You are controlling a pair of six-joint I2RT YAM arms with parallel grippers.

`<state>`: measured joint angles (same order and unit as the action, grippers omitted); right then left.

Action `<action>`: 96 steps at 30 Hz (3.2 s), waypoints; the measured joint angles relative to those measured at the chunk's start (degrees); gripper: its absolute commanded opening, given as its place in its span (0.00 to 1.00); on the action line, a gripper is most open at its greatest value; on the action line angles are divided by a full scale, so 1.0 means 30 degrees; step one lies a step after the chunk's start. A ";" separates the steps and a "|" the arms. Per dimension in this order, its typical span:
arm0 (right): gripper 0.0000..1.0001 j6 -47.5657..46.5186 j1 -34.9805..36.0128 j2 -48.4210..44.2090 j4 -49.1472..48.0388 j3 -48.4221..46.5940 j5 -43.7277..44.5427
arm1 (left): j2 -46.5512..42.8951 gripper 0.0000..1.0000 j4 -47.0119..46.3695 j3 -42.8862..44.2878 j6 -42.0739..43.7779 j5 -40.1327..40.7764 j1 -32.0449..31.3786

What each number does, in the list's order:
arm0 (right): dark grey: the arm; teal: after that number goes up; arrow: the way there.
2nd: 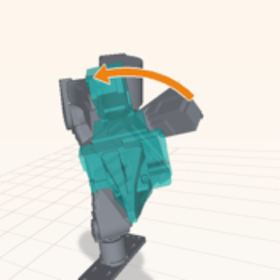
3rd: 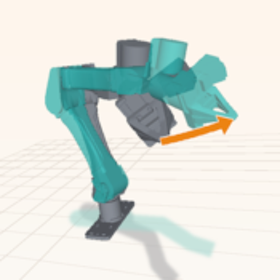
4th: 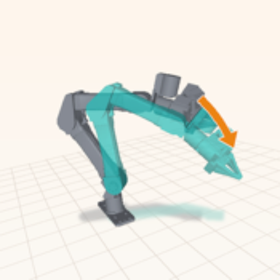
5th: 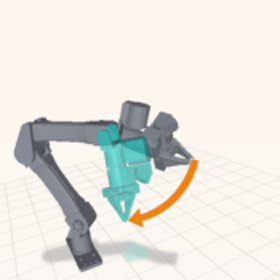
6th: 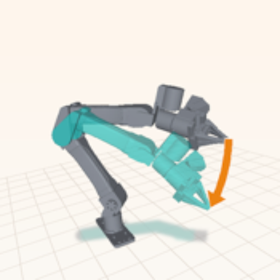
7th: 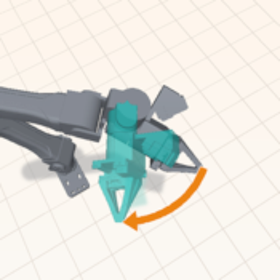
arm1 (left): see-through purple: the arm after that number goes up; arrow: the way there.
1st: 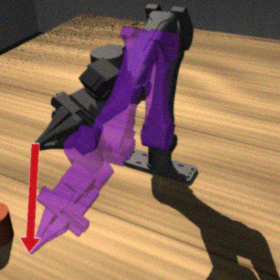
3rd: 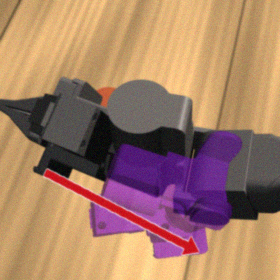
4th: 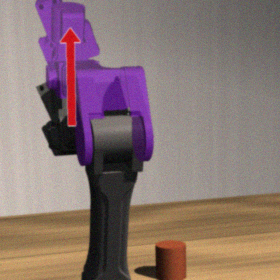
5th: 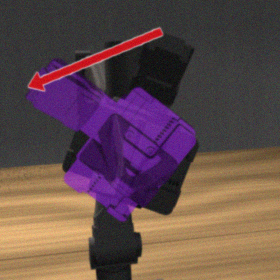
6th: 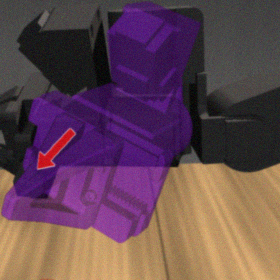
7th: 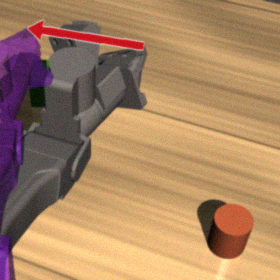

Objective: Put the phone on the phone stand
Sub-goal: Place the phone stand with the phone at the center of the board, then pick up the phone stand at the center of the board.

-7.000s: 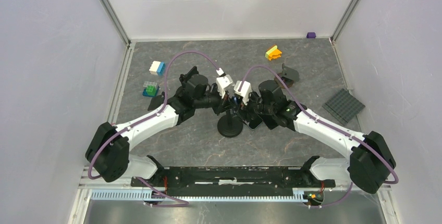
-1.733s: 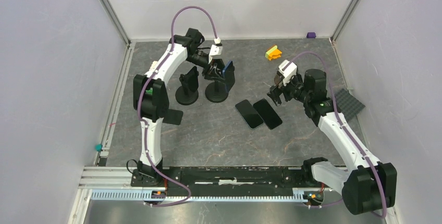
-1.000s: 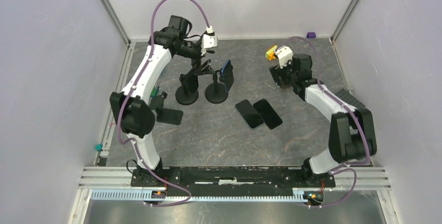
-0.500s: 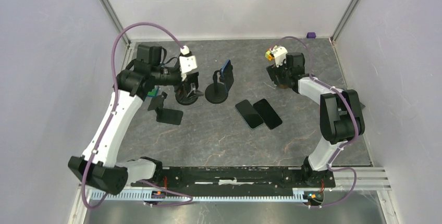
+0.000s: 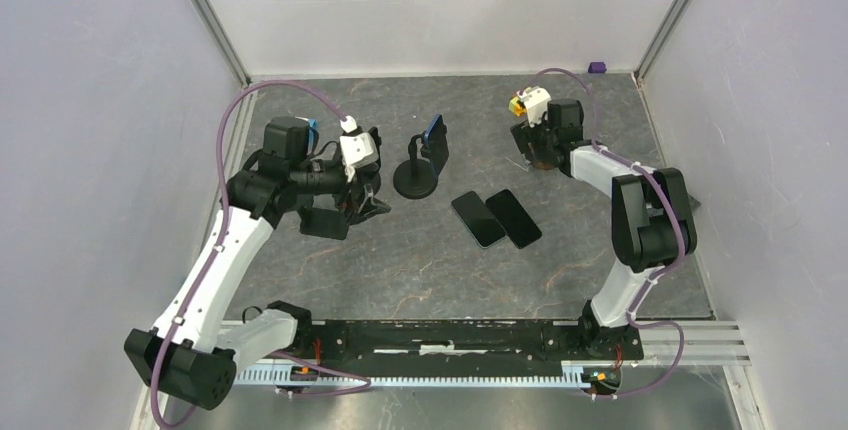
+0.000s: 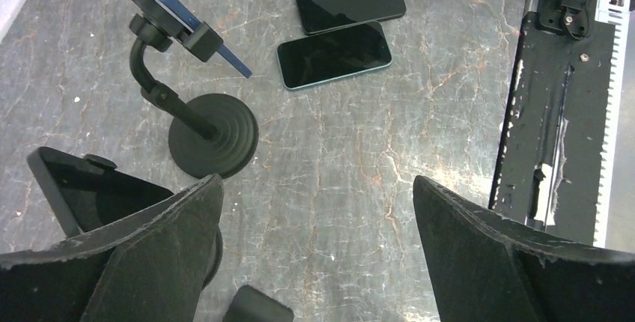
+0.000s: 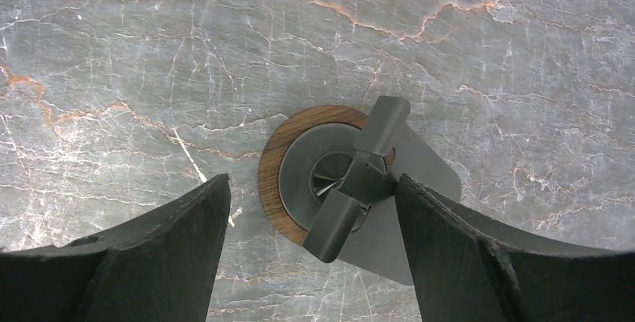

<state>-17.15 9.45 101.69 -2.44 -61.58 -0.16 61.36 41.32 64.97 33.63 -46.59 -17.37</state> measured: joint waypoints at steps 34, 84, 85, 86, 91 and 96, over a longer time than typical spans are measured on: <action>0.80 -0.1734 -0.0051 -0.1217 -0.0867 -0.0087 0.2965 | -0.3614 1.00 0.0233 -0.1741 -0.3322 0.7992 0.0000; 0.00 -0.4714 0.1647 -0.9996 0.5829 0.4590 -0.9289 | -0.1843 1.00 -0.0466 -0.2069 -0.3563 0.5333 0.0000; 0.00 -0.4896 0.2244 -1.0367 0.6011 0.4918 -0.9865 | -0.1698 1.00 -0.0576 -0.2062 -0.3636 0.5333 0.0000; 0.00 -0.5144 0.3169 -1.0819 0.6222 0.5370 -1.0586 | -0.1545 1.00 -0.0736 -0.2062 -0.3701 0.5333 0.0000; 0.00 -0.5741 0.6892 -1.1693 0.7016 0.6047 -1.3478 | -0.0714 1.00 -0.1071 -0.2055 -0.3789 0.5340 0.0000; 0.00 -0.5654 0.9122 -1.1380 0.6557 0.6047 -1.5832 | -0.0255 1.00 -0.1144 -0.2055 -0.3781 0.5319 0.0000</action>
<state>-34.11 36.82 67.55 17.23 -43.44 -47.66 60.60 37.89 58.81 22.28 -30.63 -17.37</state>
